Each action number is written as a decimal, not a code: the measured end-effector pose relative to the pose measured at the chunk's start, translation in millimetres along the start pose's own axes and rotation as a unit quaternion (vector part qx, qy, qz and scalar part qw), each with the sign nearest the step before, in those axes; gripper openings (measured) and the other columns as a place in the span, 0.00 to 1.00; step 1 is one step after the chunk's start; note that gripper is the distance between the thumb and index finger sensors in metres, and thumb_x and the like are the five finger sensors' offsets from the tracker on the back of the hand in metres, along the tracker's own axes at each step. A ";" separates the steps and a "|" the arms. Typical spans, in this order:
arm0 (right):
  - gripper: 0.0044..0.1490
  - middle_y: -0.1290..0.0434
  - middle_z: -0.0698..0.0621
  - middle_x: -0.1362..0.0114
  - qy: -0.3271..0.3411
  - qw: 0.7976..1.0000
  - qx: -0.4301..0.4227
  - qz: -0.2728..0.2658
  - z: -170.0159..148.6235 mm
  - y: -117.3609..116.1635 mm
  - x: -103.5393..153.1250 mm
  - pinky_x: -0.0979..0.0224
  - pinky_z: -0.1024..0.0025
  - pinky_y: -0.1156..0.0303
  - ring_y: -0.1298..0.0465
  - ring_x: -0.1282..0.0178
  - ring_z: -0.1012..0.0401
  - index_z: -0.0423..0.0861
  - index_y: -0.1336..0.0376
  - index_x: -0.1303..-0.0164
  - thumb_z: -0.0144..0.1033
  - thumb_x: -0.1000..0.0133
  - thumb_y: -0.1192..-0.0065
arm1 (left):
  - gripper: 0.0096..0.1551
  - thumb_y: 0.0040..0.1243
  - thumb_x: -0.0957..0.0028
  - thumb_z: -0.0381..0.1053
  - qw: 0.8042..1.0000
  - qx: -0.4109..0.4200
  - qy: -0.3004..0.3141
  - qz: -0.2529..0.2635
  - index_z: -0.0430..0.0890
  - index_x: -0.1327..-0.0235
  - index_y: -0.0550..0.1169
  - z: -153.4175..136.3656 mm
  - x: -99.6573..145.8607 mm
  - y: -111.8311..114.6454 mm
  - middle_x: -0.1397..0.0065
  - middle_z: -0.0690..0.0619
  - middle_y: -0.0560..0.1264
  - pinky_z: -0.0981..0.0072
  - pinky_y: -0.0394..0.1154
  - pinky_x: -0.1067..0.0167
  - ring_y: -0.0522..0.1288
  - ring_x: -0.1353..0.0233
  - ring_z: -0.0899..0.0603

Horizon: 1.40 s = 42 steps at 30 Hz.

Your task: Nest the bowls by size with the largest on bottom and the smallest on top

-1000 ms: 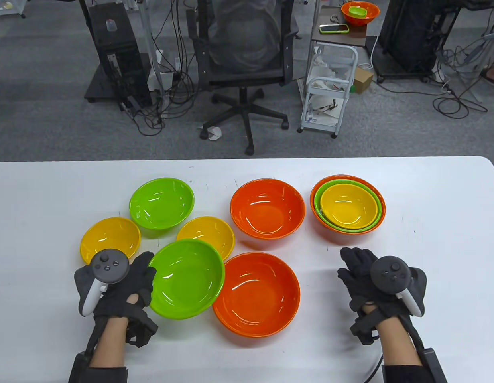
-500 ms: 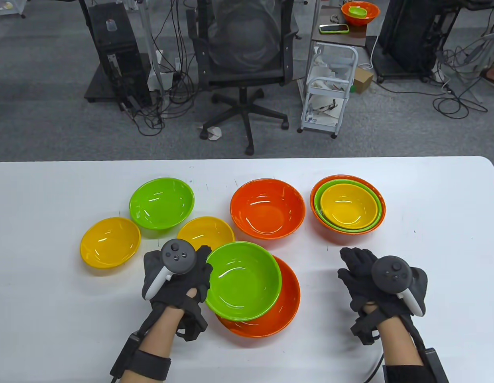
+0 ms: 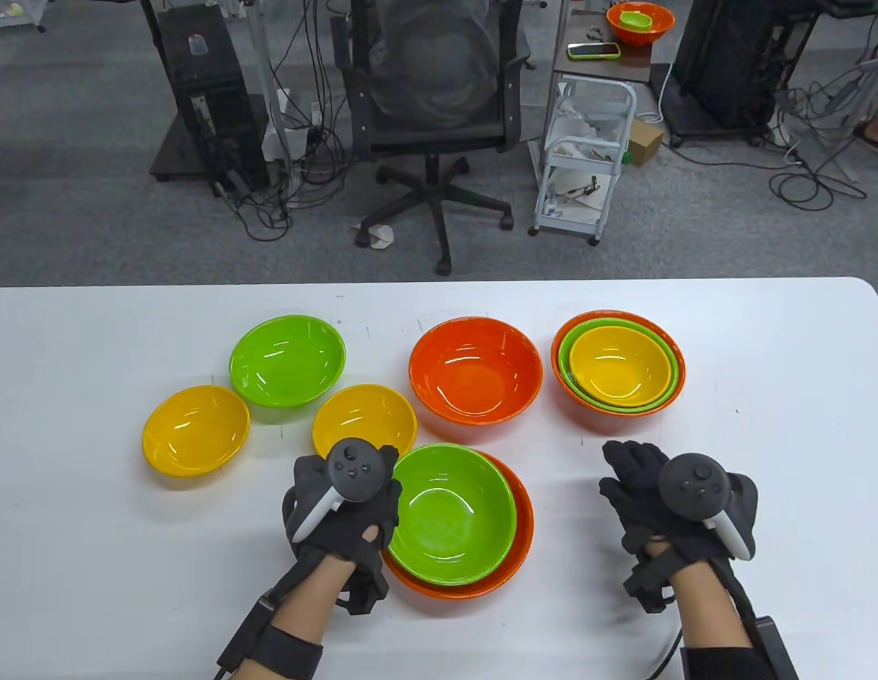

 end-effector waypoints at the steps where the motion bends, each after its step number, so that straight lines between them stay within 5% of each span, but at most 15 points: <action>1: 0.38 0.42 0.35 0.19 0.000 1.000 0.000 0.000 0.0 0.0 0.1 0.24 0.29 0.59 0.50 0.19 0.33 0.41 0.43 0.22 0.40 0.43 0.40 | 0.34 0.54 0.41 0.47 1.000 0.000 0.000 0.002 0.43 0.21 0.62 0.0 0.2 0.2 0.40 0.42 0.78 0.61 0.85 0.58 0.86 0.60 0.49; 25: 0.38 0.42 0.35 0.19 -0.016 1.000 0.003 0.015 -3.9 -1.7 -0.3 0.24 0.29 0.59 0.50 0.19 0.33 0.41 0.43 0.22 0.40 0.43 0.40 | 0.32 0.65 0.46 0.57 0.985 -0.163 -0.005 0.047 0.47 0.30 0.76 7.0 5.2 -3.0 0.53 0.49 0.85 0.57 0.85 0.60 0.86 0.64 0.50; 32: 0.38 0.42 0.35 0.19 -0.017 1.000 0.005 0.018 -4.2 -1.8 -0.7 0.24 0.29 0.59 0.50 0.19 0.33 0.41 0.43 0.22 0.40 0.43 0.40 | 0.30 0.63 0.45 0.58 0.985 -0.171 -0.021 0.024 0.49 0.31 0.77 -0.7 2.5 2.8 0.51 0.49 0.84 0.56 0.85 0.57 0.87 0.61 0.49; 42: 0.38 0.42 0.35 0.19 -0.015 1.000 0.009 0.021 -3.7 -2.6 -1.5 0.24 0.29 0.59 0.50 0.19 0.33 0.41 0.43 0.22 0.40 0.43 0.40 | 0.33 0.62 0.45 0.59 0.982 -0.171 -0.028 0.072 0.49 0.27 0.74 -10.7 8.9 -17.3 0.41 0.47 0.82 0.50 0.83 0.47 0.86 0.50 0.45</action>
Point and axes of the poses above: the tracker on the back of each hand, its own z axis roughly to the thumb side, its own x axis roughly from the fingertips to the wrist, y = z × x, the point moved 4 cm from there along -x, roughly from the wrist to the fingertips
